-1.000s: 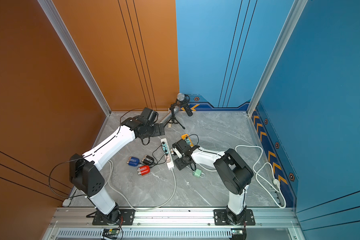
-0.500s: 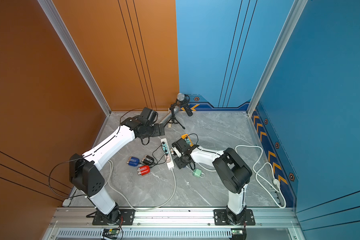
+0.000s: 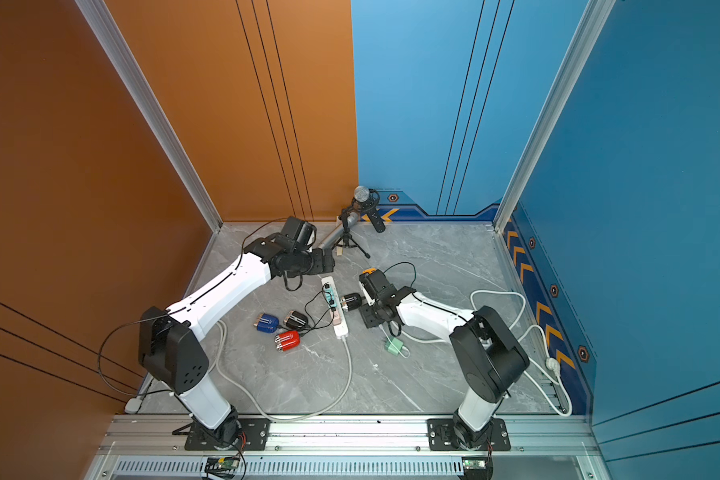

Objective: Unplug the electric shaver
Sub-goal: Pick up the electric shaver from the center of the board, then remove the charging cable from the electric shaver.

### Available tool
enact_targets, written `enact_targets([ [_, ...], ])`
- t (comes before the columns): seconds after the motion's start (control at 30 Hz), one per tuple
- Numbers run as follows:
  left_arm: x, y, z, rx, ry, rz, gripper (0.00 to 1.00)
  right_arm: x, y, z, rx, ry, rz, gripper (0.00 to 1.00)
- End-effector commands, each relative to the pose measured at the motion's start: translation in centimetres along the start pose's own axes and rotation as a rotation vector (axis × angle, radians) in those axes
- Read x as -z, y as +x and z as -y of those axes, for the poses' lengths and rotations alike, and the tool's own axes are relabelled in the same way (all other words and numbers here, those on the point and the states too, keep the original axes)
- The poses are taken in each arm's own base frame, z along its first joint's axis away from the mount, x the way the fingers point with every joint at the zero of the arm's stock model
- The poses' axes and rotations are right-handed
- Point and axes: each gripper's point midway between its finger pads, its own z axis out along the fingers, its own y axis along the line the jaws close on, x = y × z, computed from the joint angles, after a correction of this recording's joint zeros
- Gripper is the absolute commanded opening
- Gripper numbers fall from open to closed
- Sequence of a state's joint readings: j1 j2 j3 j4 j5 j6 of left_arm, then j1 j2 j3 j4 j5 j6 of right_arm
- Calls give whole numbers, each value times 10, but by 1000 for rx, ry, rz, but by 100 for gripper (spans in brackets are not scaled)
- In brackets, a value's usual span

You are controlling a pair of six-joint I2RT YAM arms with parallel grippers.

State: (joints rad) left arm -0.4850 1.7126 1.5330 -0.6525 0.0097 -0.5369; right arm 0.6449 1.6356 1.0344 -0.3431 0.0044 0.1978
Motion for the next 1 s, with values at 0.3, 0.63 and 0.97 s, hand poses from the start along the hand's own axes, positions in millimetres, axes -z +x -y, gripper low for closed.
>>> enact_targets([
  [0.3,-8,51,85,-155,441,-80,81,52,-15,55,-396,115,226,53],
  [0.63,0,97,128,-147,732,-92,71,79,-25,76,-581,114,333,53],
  [0.97,-11,140,173,-208,841,-144,63,90,-32,71,-648,44,364,53],
])
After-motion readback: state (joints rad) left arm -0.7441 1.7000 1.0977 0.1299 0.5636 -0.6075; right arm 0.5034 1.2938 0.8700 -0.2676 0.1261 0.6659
